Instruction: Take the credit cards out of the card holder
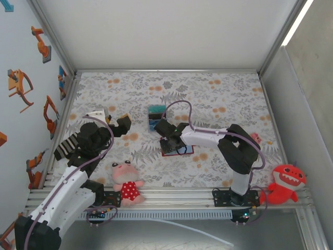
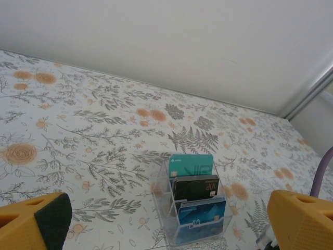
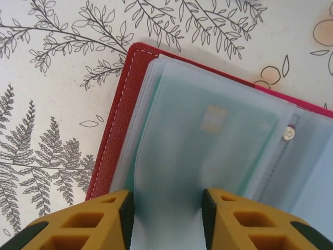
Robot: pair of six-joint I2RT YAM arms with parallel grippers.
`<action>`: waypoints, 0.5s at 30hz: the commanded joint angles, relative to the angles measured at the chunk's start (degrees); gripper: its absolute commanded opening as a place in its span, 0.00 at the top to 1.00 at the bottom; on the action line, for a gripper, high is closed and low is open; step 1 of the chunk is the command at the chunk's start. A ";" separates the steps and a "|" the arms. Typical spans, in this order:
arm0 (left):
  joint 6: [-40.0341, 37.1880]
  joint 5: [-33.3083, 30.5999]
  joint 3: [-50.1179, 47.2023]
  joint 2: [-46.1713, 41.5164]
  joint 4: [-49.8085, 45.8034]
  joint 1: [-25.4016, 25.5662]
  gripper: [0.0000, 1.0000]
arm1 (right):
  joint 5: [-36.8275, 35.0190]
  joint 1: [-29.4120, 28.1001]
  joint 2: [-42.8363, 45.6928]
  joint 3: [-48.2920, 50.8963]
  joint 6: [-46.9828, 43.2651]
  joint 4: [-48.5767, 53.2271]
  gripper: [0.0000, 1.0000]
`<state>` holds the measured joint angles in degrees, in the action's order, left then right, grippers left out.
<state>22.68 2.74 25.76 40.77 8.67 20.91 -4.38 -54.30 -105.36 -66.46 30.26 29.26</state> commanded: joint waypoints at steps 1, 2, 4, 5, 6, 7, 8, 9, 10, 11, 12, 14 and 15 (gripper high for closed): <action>0.77 -0.22 0.61 -0.79 -0.80 -0.26 0.03 | -2.07 -0.06 0.23 1.33 0.73 0.93 0.63; 0.76 -0.27 0.69 -0.87 -0.84 -0.31 0.03 | -2.36 -0.07 0.48 1.41 0.81 0.97 0.64; 0.59 -0.19 0.83 -1.12 -0.88 -0.34 0.03 | -2.86 -0.06 0.95 1.52 0.81 1.14 0.67; 0.56 -0.26 0.87 -1.34 -1.07 -0.30 0.03 | -3.28 -0.10 1.26 1.43 0.85 1.28 0.69; 0.52 -0.35 0.94 -1.54 -1.11 -0.25 0.03 | -3.56 -0.10 1.57 1.43 0.98 1.48 0.70; 0.37 -0.37 1.09 -1.69 -1.21 -0.32 0.03 | -4.06 -0.10 2.06 1.43 1.03 1.65 0.71; 0.33 -0.46 1.20 -1.80 -1.35 -0.27 0.03 | -4.55 -0.09 2.54 1.50 1.19 1.85 0.71; 0.22 -0.46 1.39 -1.84 -1.51 -0.25 0.03 | -5.02 -0.07 2.97 1.50 1.16 1.97 0.71; 0.24 -0.49 1.65 -1.92 -1.64 -0.22 0.03 | -5.55 -0.09 3.36 1.50 1.25 2.19 0.71; 0.28 -0.46 1.83 -1.93 -1.64 -0.20 0.03 | -6.16 -0.10 3.98 1.59 1.24 2.37 0.71; 0.29 -0.38 1.97 -1.93 -1.66 -0.06 0.03 | -6.75 0.03 4.35 1.68 1.32 2.43 0.71; 0.27 -0.46 2.40 -1.84 -1.64 0.35 0.03 | -7.89 0.24 5.30 2.34 1.55 2.49 0.71; 0.07 -0.46 2.60 -1.79 -1.65 0.60 0.03 | -8.29 0.47 5.68 2.63 1.85 2.53 0.71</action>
<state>22.68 2.55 26.13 39.57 7.57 21.04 -9.08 -54.24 -102.43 -64.84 30.44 30.24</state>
